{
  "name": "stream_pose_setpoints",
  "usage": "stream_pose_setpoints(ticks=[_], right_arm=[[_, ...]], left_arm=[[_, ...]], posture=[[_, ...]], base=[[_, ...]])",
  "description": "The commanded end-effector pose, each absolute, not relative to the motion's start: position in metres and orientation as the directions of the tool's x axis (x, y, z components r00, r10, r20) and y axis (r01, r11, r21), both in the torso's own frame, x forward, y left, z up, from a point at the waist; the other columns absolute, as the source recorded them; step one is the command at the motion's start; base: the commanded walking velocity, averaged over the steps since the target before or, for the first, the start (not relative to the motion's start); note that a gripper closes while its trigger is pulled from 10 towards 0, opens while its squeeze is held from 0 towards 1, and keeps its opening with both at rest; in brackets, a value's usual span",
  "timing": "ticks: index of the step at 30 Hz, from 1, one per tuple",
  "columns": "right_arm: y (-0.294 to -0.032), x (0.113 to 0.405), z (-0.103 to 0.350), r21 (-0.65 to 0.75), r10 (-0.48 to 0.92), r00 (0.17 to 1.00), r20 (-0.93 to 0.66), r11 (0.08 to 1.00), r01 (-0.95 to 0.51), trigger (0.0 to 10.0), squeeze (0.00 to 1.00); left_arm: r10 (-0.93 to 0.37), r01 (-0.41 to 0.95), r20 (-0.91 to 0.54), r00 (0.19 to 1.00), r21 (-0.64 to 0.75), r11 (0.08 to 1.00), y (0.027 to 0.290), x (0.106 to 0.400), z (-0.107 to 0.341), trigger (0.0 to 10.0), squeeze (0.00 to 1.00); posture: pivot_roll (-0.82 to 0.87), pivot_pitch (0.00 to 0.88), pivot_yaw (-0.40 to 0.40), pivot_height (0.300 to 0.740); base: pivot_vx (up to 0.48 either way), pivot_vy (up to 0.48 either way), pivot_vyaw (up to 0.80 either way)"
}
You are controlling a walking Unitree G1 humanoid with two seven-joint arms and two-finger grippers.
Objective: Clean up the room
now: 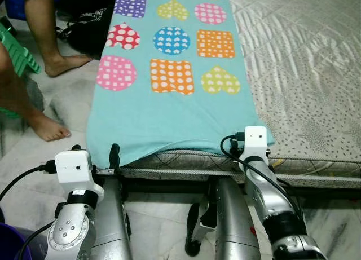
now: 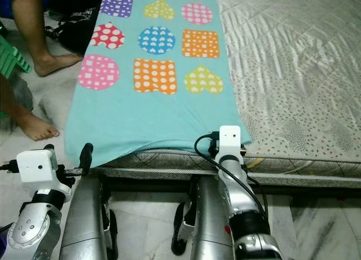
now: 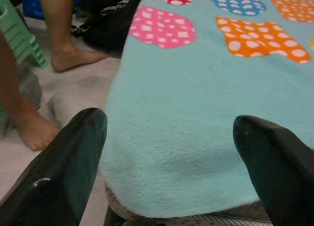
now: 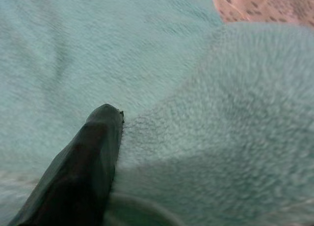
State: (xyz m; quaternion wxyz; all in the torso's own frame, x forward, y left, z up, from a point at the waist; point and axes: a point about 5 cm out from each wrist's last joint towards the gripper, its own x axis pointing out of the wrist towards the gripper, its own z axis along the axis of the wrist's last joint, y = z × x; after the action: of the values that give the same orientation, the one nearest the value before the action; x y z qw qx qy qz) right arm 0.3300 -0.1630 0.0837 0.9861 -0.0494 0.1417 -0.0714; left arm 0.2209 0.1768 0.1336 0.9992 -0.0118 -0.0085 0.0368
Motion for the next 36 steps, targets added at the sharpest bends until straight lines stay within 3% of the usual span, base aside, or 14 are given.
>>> stream_pose_setpoints(ticks=[1, 18, 21, 29, 33, 36], right_arm=[[-0.172, 0.319, 0.076, -0.112, -0.161, 0.935, -0.317, 0.985, 0.132, 10.0, 0.0], [-0.194, 0.289, 0.073, -0.122, -0.143, 0.897, -0.418, 0.987, 0.101, 10.0, 0.0], [-0.21, 0.275, 0.069, -0.218, -0.164, 0.875, -0.455, 0.974, 0.069, 10.0, 0.0], [-0.231, 0.256, 0.067, -0.283, -0.203, 0.839, -0.505, 0.957, 0.061, 10.0, 0.0], [-0.231, 0.26, 0.077, -0.271, -0.213, 0.861, -0.462, 0.958, 0.091, 10.0, 0.0], [-0.217, 0.27, 0.093, -0.178, -0.152, 0.92, -0.362, 0.98, 0.092, 10.0, 0.0]], left_arm=[[0.062, -0.063, -0.002, 0.998, -0.03, 0.998, 0.175, 0.22, 0.129, 10.0, 0.0], [0.045, -0.045, -0.001, 0.999, -0.033, 0.998, 0.173, 0.223, 0.127, 10.0, 0.0], [0.044, -0.044, -0.008, 0.999, -0.03, 0.999, 0.173, 0.224, 0.125, 10.0, 0.0], [0.037, -0.037, -0.02, 0.999, -0.023, 0.999, 0.173, 0.227, 0.122, 10.0, 0.0], [0.03, -0.03, -0.017, 0.999, -0.026, 0.999, 0.173, 0.229, 0.122, 10.0, 0.0], [0.025, -0.025, -0.003, 1.0, -0.035, 0.999, 0.17, 0.23, 0.123, 10.0, 0.0]], posture=[[0.15, 0.277, -0.09, 0.526], [0.13, 0.257, -0.089, 0.526], [0.12, 0.256, -0.087, 0.526], [0.09, 0.252, -0.078, 0.526], [0.08, 0.249, -0.072, 0.526], [0.08, 0.239, -0.066, 0.526]], base=[[0.0, 0.0, 0.0], [0.0, 0.0, 0.0], [0.0, 0.0, 0.0], [0.0, 0.0, 0.0], [0.0, 0.0, 0.0], [0.0, 0.0, 0.0]])
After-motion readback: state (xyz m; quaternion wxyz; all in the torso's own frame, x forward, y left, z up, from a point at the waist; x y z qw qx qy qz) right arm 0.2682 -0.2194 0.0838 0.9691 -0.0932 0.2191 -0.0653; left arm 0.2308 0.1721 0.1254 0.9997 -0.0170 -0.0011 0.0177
